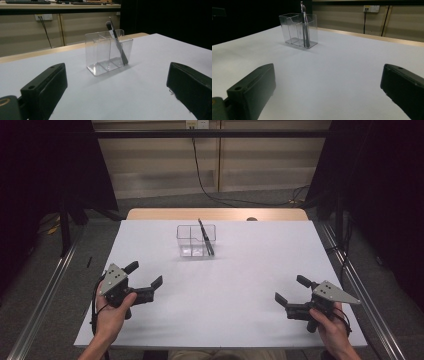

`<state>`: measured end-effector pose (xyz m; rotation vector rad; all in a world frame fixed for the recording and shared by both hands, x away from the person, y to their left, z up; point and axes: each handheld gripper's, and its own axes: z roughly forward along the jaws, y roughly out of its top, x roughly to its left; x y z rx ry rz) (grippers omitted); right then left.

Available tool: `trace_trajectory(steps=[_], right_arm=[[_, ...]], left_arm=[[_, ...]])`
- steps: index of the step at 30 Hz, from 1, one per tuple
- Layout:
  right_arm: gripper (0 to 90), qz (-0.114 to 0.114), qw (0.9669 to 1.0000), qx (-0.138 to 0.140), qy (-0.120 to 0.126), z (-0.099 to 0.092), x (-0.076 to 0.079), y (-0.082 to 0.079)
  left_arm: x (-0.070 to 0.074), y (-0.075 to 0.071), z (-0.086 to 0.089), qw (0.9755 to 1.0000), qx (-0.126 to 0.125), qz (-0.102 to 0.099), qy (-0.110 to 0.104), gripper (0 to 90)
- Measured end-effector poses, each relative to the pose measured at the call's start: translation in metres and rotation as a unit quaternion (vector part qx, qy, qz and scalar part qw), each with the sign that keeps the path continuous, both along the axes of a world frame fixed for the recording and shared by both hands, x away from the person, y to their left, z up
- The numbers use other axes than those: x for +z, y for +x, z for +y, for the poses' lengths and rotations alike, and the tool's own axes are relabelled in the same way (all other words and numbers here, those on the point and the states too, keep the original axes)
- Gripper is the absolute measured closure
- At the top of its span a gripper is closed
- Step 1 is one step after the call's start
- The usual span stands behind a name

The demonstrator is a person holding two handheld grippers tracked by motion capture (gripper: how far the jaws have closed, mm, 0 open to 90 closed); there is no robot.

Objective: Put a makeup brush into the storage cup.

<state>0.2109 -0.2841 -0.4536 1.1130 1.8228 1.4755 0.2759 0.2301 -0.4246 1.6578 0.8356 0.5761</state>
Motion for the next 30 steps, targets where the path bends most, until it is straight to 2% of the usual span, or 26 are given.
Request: trace_trajectory(steps=[5,8,11,14,20,22,25,30], right_arm=[[0.0,0.000,1.0000,-0.002,0.001,-0.001,0.000,-0.001],[0.0,-0.002,1.0000,-0.001,0.001,-0.001,0.000,-0.001],[0.0,-0.003,1.0000,-0.001,0.002,-0.001,0.000,-0.002],[0.0,-0.002,1.0000,-0.002,0.001,-0.002,0.000,-0.001],[0.0,-0.004,1.0000,-0.003,0.000,-0.001,0.000,-0.002],[0.0,-0.004,1.0000,-0.004,0.000,-0.001,0.000,-0.002],[0.0,-0.007,1.0000,-0.002,-0.002,-0.002,0.001,-0.003],[0.0,-0.006,1.0000,-0.004,0.001,-0.002,0.001,-0.003]], left_arm=[[0.000,-0.009,0.002,0.9999,0.004,0.004,-0.012,3.4],[0.000,-0.015,0.004,1.0000,0.003,0.000,-0.006,3.1],[-0.002,-0.021,0.006,1.0000,0.001,0.006,-0.007,3.1],[-0.004,-0.025,0.007,1.0000,0.002,0.007,0.004,3.6],[-0.005,-0.033,0.012,1.0000,0.005,0.006,0.003,3.4],[-0.005,-0.035,0.014,1.0000,-0.001,0.007,0.006,3.4],[-0.008,-0.038,0.018,0.9999,0.005,0.013,0.003,3.2],[-0.007,-0.042,0.020,0.9999,0.008,0.011,0.003,3.2]])
